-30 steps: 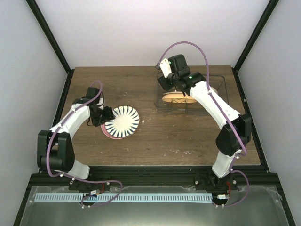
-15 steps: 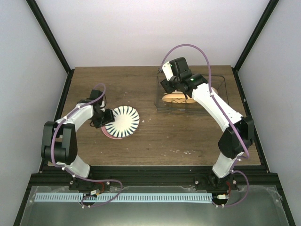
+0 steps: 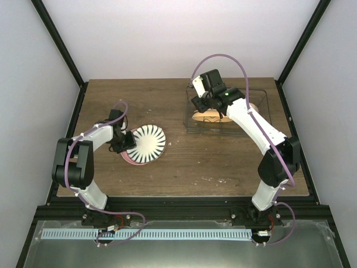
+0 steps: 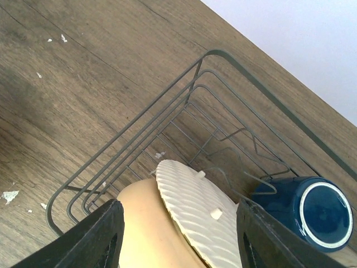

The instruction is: Load the mixed dishes into the dish rack

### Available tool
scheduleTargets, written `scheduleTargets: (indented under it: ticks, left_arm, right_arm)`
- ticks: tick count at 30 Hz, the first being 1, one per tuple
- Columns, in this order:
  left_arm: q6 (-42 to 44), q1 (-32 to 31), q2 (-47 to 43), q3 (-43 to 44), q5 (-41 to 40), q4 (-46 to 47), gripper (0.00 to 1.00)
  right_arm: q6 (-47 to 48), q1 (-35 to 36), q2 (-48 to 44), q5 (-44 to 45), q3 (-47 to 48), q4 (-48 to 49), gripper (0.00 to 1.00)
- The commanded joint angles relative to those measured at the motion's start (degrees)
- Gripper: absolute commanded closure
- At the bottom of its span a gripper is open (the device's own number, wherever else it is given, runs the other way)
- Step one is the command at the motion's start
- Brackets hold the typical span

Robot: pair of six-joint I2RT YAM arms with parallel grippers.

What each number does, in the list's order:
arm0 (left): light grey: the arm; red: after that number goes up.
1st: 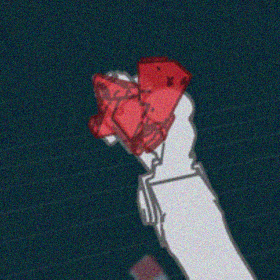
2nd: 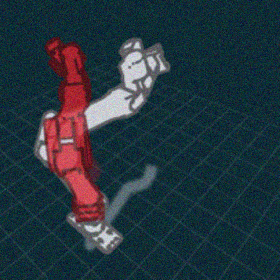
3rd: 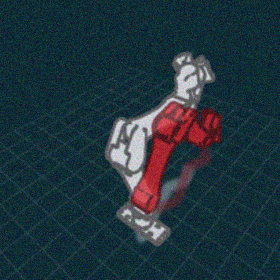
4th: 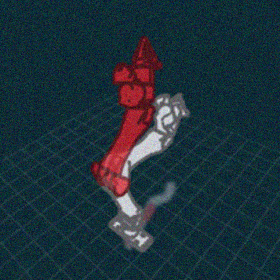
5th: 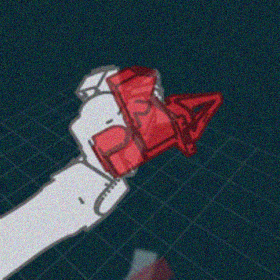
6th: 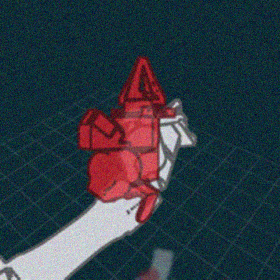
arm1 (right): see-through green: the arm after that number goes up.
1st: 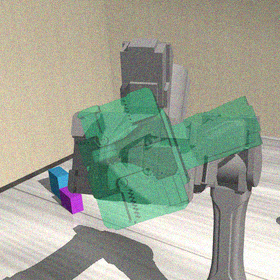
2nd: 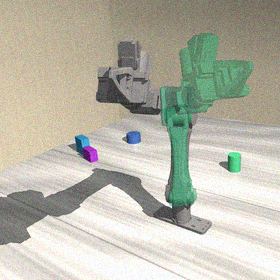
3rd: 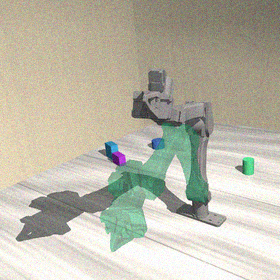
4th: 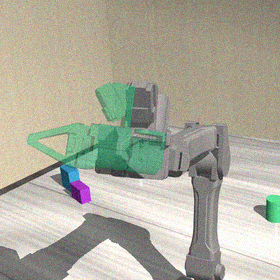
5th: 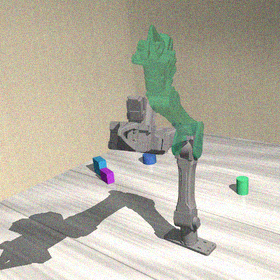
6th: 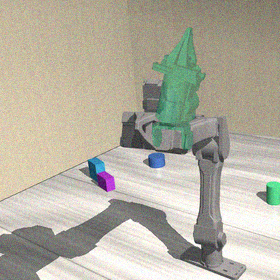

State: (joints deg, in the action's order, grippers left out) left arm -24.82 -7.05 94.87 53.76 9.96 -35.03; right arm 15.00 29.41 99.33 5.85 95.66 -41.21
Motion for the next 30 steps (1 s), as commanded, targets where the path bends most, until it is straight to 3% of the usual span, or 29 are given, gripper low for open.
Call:
scheduleTargets:
  ticks: [1,8,12,20,26,30]
  left_arm:
    - [-1.0,0.7,0.3,-5.1,2.1,3.1,0.63]
    - [-0.5,2.0,-1.5,-7.8,3.2,4.5,0.85]
    - [-0.1,2.3,-2.1,-7.8,3.6,4.8,0.93]
    - [0.2,2.4,-0.3,-7.4,4.6,6.5,0.99]
    - [1.7,2.4,0.9,-6.1,4.8,7.0,1.00]
    - [2.7,2.5,2.3,-4.8,4.8,7.1,1.00]
  right_arm:
    - [0.5,0.4,1.3,0.2,3.2,-1.0,0.43]
    - [0.1,0.6,1.5,-0.9,3.0,-1.5,0.43]
    - [-2.2,0.6,1.3,-7.7,3.6,-2.6,0.43]
    - [-9.4,2.7,5.4,-26.5,10.9,-9.7,0.50]
    - [-12.9,5.7,13.8,-33.4,17.9,-16.4,0.54]
    - [-15.0,6.4,15.5,-37.0,17.4,-18.9,0.56]
